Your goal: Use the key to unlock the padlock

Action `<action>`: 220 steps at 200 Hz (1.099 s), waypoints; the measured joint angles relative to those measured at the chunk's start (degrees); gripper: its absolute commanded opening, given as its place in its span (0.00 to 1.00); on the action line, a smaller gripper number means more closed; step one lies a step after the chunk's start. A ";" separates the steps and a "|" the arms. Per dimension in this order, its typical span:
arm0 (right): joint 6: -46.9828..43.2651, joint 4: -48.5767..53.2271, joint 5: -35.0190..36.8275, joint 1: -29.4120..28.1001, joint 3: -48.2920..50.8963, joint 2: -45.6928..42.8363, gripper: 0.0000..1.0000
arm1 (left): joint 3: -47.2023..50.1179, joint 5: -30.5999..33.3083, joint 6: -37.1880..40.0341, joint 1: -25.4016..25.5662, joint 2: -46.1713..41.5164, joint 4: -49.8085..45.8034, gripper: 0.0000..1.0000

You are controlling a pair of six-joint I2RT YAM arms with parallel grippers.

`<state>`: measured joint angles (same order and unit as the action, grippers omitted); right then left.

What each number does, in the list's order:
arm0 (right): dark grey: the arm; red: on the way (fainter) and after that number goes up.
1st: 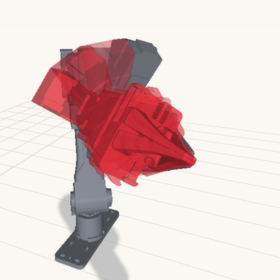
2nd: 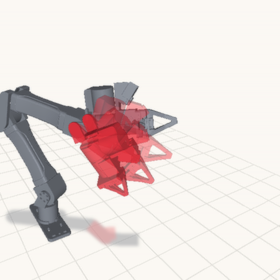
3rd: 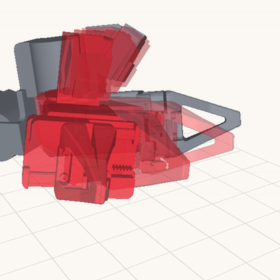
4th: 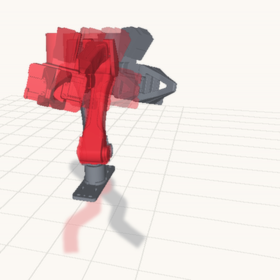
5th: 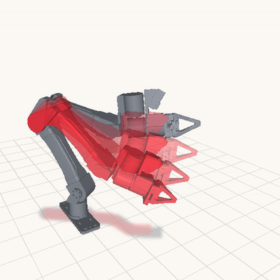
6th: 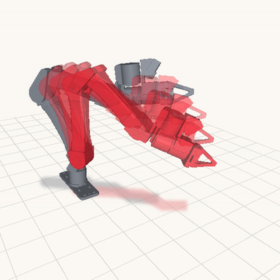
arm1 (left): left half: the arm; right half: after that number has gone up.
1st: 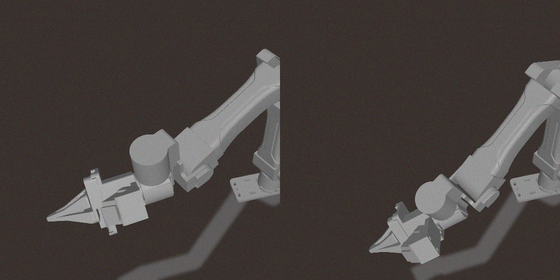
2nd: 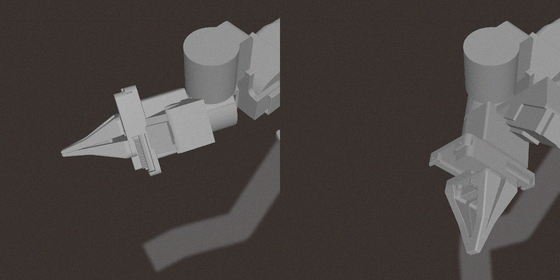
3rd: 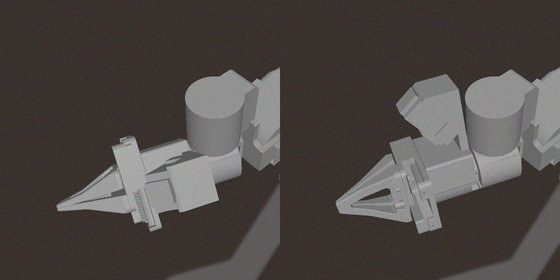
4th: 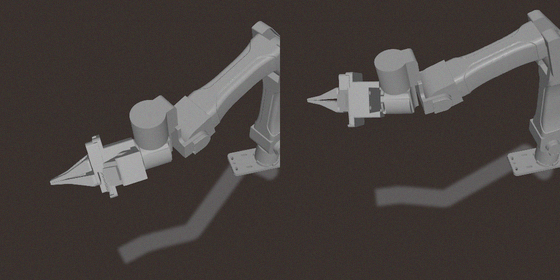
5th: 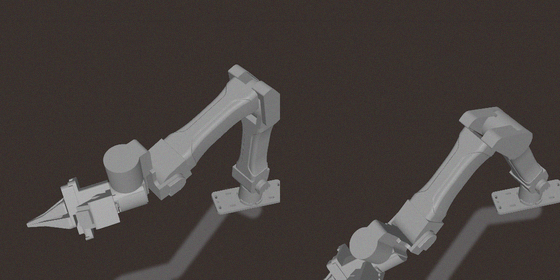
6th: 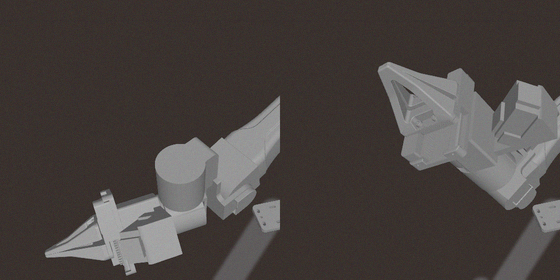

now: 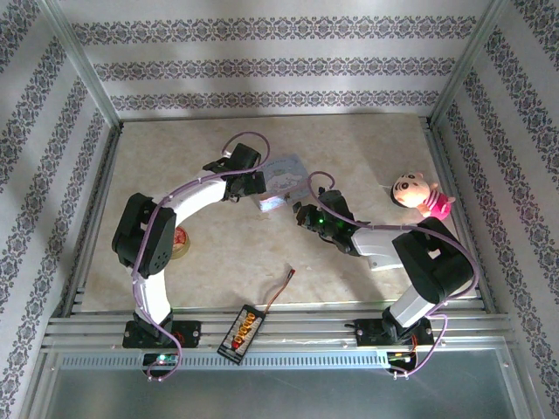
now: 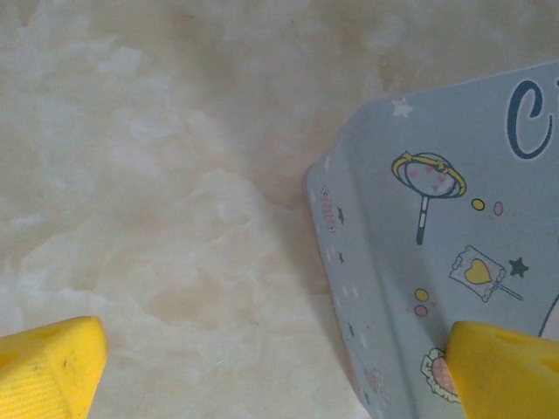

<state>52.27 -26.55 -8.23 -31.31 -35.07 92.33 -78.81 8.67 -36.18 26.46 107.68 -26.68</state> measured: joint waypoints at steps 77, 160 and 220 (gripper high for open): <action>3.82 -4.04 1.14 -0.35 1.20 1.16 0.00 | 0.00 0.22 0.00 -0.02 0.02 -0.04 0.99; 6.49 -6.73 2.89 -0.85 2.25 1.97 0.00 | 0.00 0.20 -0.02 -0.02 0.02 -0.07 0.99; 7.82 -7.61 3.54 -1.11 2.25 2.12 0.00 | 0.00 0.22 -0.04 -0.02 0.02 -0.09 0.99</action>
<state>60.10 -34.15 -4.69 -32.42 -32.82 94.45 -78.81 8.88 -36.23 26.44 107.70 -26.76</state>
